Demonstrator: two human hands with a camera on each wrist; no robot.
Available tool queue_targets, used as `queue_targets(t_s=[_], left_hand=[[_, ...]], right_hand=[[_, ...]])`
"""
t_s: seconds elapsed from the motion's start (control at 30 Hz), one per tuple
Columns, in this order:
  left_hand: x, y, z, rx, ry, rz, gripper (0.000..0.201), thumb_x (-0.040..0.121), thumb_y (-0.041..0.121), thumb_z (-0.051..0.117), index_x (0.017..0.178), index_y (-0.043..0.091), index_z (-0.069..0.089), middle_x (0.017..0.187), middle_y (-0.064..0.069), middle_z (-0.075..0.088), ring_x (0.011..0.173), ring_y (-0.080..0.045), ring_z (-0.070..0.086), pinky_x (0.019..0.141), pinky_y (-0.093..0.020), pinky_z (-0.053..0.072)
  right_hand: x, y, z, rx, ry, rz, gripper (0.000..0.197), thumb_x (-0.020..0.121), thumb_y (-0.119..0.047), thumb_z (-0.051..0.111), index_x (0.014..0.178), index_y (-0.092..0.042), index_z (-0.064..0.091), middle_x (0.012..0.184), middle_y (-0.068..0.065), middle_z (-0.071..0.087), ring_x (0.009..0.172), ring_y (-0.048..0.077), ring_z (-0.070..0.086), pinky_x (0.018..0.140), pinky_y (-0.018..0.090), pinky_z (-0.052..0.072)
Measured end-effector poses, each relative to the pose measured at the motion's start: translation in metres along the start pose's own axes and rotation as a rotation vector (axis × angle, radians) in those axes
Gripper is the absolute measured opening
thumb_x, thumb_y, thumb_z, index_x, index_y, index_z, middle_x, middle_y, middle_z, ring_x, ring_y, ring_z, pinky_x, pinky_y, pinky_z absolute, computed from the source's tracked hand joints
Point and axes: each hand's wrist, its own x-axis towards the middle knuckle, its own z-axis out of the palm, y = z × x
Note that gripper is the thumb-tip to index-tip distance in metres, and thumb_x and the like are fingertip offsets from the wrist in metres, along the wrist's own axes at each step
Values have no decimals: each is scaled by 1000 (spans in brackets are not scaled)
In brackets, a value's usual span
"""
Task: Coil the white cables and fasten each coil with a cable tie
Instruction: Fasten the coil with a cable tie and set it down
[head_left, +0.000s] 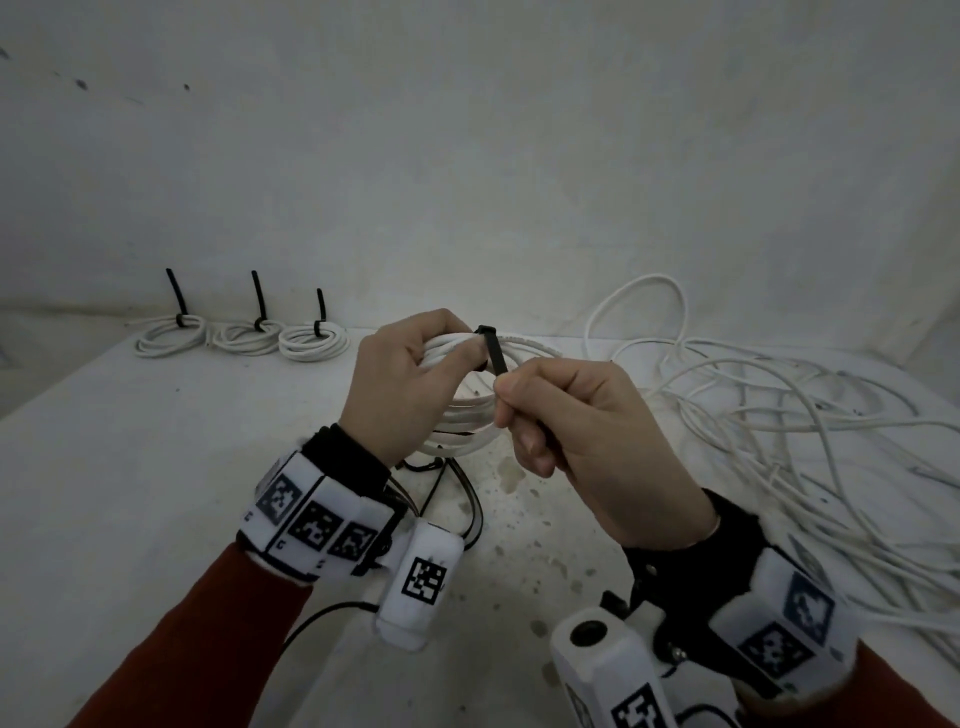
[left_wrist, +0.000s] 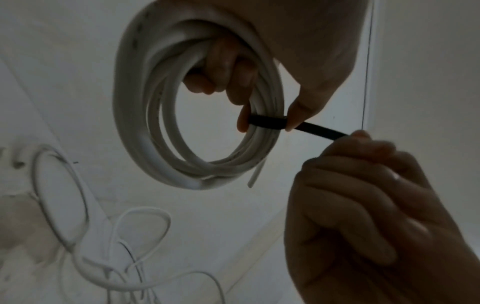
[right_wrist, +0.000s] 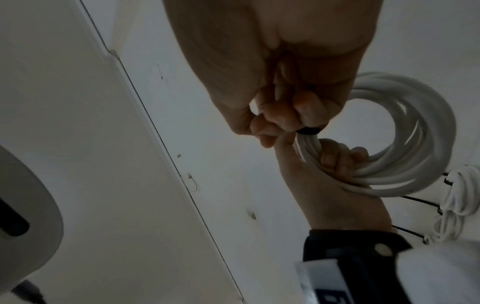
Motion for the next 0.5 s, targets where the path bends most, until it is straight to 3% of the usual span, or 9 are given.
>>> queue_targets(t_s=[0.13,0.23,0.33,0.43,0.5], left_hand=[[1,1,-1,-95,-21,-24,21,72,37,55,62,20,61,48,15,52,48,-1,45,52,-18,34],[1,-3,2,-98,-1,-53,27,69,41,55,61,16,62,47,14,51,47,-3,44,51,-20,34],[0,-12,3,-68,11,-100,30,68,45,54,60,17,62,46,11,48,47,-9,42,51,-25,33],[4,-25,1,-60,-25,-255,30,66,52,58,53,25,60,45,9,42,45,-12,39,50,-27,33],[7,-32,-1,-139,-56,-376,34,64,56,62,52,24,59,43,11,36,40,-10,34,47,-22,29]], right_hand=[[-3,3,4,-44,19,-80,29,90,-12,58,63,-2,61,42,-3,45,40,10,36,44,23,31],[-1,7,6,-90,57,-91,30,94,-5,55,64,-1,61,43,-3,46,41,11,36,44,25,30],[4,16,3,-148,45,-78,29,95,-8,55,68,-1,63,46,-3,49,43,10,40,45,21,33],[11,18,-6,-336,51,-112,22,93,-19,60,78,-8,72,54,-4,56,49,6,46,50,17,38],[15,18,-14,-472,170,-197,16,89,-30,65,86,-17,74,65,-8,60,58,5,48,58,17,38]])
